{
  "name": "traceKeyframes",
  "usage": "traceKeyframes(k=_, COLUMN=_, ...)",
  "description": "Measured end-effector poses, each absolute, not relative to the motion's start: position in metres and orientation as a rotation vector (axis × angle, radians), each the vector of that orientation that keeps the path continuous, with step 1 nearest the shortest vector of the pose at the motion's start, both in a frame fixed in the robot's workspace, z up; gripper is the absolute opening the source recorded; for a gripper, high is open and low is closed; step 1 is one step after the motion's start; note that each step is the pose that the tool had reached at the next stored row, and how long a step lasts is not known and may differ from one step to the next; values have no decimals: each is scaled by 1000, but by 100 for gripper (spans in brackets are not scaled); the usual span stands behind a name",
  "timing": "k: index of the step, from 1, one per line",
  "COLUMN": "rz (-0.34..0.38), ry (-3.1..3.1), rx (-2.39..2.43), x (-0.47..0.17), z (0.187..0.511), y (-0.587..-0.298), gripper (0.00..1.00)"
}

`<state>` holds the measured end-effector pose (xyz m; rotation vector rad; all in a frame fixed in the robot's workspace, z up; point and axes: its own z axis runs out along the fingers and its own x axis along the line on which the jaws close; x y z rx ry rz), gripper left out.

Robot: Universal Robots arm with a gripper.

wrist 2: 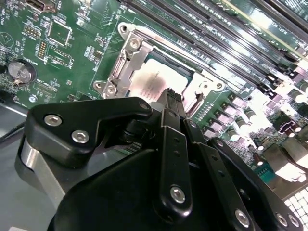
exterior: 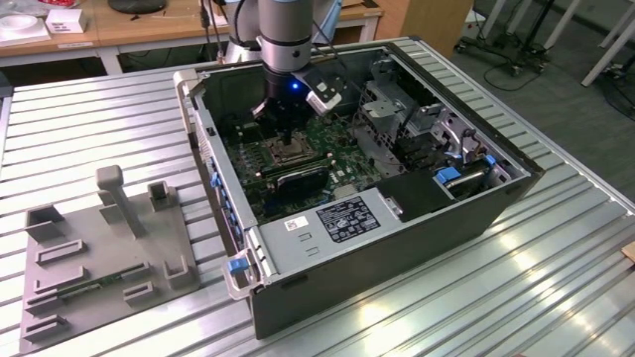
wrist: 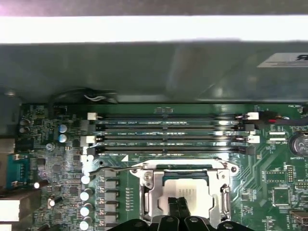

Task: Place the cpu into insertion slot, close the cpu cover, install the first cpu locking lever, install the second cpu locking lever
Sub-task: 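Close the cpu cover, then install the first cpu locking lever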

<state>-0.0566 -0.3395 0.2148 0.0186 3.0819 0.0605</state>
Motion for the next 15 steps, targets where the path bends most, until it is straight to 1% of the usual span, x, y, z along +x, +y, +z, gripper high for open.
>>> traceKeyframes(k=15, rz=60, ry=3082, rx=19, x=-48, z=215, y=-339, gripper=11)
